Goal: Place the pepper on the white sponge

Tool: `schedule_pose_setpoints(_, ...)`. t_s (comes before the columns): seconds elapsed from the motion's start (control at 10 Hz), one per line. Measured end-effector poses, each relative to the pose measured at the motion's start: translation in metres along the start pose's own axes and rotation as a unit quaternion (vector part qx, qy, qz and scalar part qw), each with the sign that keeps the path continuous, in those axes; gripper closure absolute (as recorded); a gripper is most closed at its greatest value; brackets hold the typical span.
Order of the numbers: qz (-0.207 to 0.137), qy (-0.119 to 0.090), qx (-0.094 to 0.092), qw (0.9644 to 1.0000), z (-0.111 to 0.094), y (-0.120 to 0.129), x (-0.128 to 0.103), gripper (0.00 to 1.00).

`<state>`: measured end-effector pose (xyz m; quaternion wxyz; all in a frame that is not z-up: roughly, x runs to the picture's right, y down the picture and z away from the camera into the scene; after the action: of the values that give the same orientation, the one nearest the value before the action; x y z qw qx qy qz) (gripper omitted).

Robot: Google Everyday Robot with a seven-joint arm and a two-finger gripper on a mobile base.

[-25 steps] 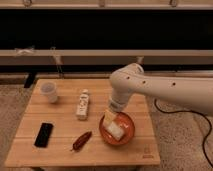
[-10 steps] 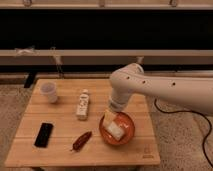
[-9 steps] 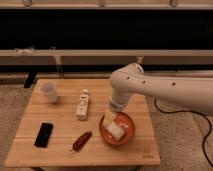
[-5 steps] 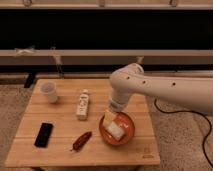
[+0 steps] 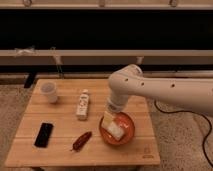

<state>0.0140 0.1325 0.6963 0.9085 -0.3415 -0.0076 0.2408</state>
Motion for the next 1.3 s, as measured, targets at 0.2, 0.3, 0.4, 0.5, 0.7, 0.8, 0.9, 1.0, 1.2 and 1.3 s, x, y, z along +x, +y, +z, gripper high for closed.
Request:
schedule_pose_setpoints(0.2, -0.116, -0.003, 0.0, 0.9933, 0.014, 0.026, -0.041, 0.2)
schedule_pose_setpoints(0.3, -0.154, -0.002, -0.004, 0.988, 0.021, 0.038, -0.054, 0.2)
schedule_pose_setpoints(0.4, -0.199, -0.001, -0.007, 0.9799, 0.03, 0.052, -0.067, 0.2)
schedule_pose_setpoints(0.5, -0.248, 0.004, -0.016, 0.9686, 0.045, 0.067, -0.078, 0.2)
schedule_pose_setpoints(0.7, -0.29, 0.013, -0.03, 0.9566, 0.071, 0.08, -0.089, 0.2)
schedule_pose_setpoints(0.8, -0.302, 0.02, -0.035, 0.9526, 0.085, 0.086, -0.087, 0.2)
schedule_pose_setpoints(0.9, -0.311, 0.027, -0.04, 0.9493, 0.101, 0.096, -0.087, 0.2)
schedule_pose_setpoints(1.0, -0.318, 0.03, -0.044, 0.9465, 0.114, 0.104, -0.089, 0.2)
schedule_pose_setpoints(1.2, -0.32, 0.038, -0.049, 0.9454, 0.132, 0.109, -0.09, 0.2)
schedule_pose_setpoints(1.3, -0.32, 0.043, -0.052, 0.9449, 0.143, 0.113, -0.09, 0.2)
